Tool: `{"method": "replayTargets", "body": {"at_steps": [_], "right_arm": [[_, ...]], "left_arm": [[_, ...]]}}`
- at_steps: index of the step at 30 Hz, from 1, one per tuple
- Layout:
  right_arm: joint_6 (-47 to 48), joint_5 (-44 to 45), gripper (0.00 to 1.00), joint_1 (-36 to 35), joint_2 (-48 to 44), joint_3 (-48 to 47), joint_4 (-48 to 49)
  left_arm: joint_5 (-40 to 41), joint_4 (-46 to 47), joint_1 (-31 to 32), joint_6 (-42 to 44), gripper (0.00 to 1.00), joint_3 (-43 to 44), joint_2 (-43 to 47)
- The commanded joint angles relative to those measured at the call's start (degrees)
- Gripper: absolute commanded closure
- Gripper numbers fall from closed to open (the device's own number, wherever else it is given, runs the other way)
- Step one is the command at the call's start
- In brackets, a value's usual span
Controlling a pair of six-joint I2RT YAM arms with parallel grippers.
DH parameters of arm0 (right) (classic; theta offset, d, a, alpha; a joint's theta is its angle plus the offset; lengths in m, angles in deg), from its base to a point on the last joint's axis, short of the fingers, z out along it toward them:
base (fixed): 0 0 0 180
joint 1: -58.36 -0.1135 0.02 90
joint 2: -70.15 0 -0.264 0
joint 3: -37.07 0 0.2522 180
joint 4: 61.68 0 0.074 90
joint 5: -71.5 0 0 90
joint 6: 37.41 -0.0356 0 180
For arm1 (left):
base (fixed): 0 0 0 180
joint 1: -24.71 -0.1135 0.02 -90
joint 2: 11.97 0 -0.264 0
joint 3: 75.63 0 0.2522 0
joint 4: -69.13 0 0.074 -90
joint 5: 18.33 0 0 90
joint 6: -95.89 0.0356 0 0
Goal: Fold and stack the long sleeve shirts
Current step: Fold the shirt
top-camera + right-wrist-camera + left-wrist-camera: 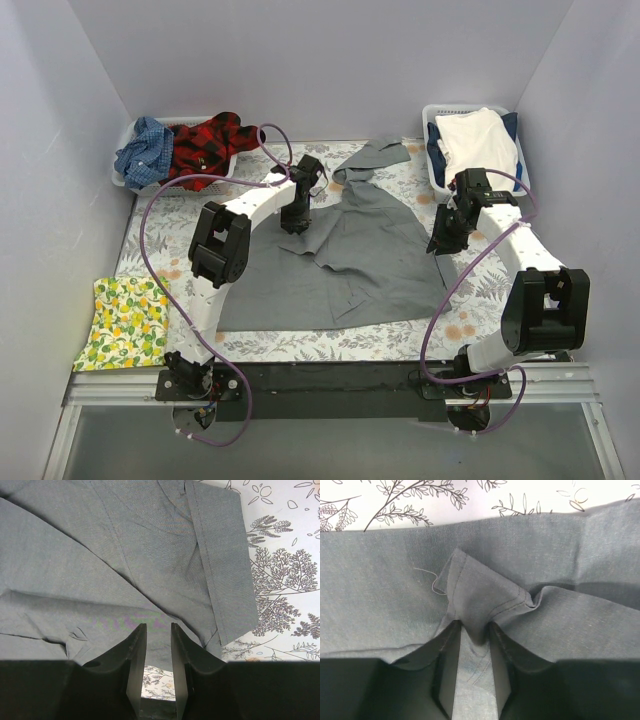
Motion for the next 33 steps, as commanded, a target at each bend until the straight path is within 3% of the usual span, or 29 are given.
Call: {"method": "replayTargets", "body": {"at_steps": [1,7,8,9,18,22,28,33], "right_arm": [[0.0,-0.7,0.66,-0.4,0.6,-1.1,1.1],[0.0,-0.5,0.66,-0.6,1.1,-1.1,1.1],[0.0,-0.5,0.66,-0.6,1.1,-1.1,1.2],[0.0,-0.6,0.66,-0.6,1.1,-1.2,1.1],[2.0,-5.6,0.66,-1.1,2.3,-2.5,3.6],[4.1,-12.2,0.66,-3.6,4.6,-4.1,4.2],[5.7,-11.4,0.66,-10.5,9.4,-7.2,4.4],[4.9,-6.5,0.63,-11.1,12.1,-8.5,4.9]], "left_arm": [[0.6,-1.8,0.3,-0.6,0.79,3.5,4.8],[1.2,-3.9,0.4,-0.9,0.87,6.4,4.2],[1.2,-3.8,0.4,-0.8,0.99,6.3,4.3],[1.5,-3.6,0.4,-0.9,1.00,6.2,4.5],[1.0,-2.0,0.4,-0.3,1.00,6.6,11.1],[-5.4,1.1,0.3,1.4,1.00,6.3,17.0],[-12.4,9.9,0.3,6.3,1.00,-0.2,28.7],[-15.0,13.8,0.2,6.8,1.00,-3.6,34.9]]}}
